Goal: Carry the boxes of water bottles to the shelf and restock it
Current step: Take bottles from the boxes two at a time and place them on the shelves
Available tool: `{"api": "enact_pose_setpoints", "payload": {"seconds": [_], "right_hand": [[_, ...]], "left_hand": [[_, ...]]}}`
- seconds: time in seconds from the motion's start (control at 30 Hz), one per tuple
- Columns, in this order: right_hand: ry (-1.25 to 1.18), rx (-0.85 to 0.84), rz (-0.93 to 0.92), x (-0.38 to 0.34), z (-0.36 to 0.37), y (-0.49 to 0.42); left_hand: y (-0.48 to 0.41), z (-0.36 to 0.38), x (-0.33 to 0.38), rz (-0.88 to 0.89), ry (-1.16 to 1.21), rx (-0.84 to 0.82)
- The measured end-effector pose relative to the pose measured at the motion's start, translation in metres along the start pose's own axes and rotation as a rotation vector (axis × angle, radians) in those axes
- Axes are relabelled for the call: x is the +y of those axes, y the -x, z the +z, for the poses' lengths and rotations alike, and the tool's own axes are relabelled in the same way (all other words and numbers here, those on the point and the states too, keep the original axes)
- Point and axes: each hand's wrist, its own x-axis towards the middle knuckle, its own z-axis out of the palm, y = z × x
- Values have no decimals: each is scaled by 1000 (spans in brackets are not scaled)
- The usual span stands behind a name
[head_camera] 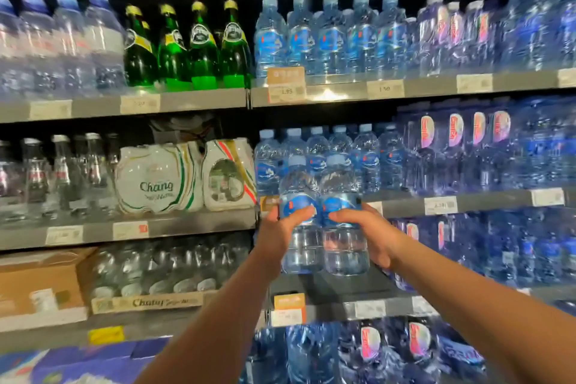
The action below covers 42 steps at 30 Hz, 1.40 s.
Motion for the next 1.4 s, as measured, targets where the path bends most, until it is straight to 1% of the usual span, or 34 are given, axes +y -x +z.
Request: {"api": "enact_pose_setpoints", "payload": {"seconds": [0.17,0.27,0.37,0.47,0.57,0.6,0.67,0.77,0.83,0.9,0.97,1.03,1.17,1.3,1.4], "right_hand": [[-45,10,-76,-28,-54,-53],[-37,2,-117,-36,-77,-77],[-24,23,-135,-49,-87,-86],[-51,-16,-153,-52,-96,-105],[-53,-13,-166,-52,-99,-120],[-47,-33,-157,-53,-99,-125],[-17,-62,-155,-57,-99,-132],[34,-58,-193,-57,-98,-143],[90,-46,-236,-55,-97,-150],[86,-36,-221,-55,-98,-155],[83,-61,-221,-52,-101,-161],[95,-103,-230,-48,-101,-165],[51,-67,-218,-43,-98,-180],[56,-43,-234,-39,-101,-188],[70,-23,-227,-34,-103,-193]], "left_hand": [[-60,49,13,-6,-49,68],[-82,76,20,2,-49,75],[-97,92,21,15,-74,140],[-115,96,16,33,-132,187],[-127,100,19,50,-161,222],[-132,100,18,67,-193,227],[-141,100,19,113,-329,276],[-147,101,17,140,-500,357],[-151,102,12,200,-601,424],[-154,102,6,271,-702,485],[-157,99,2,297,-760,509],[-158,97,-2,299,-745,509],[-165,99,-5,298,-716,549],[-168,110,-6,272,-661,545],[-171,115,-8,287,-644,578]]}}
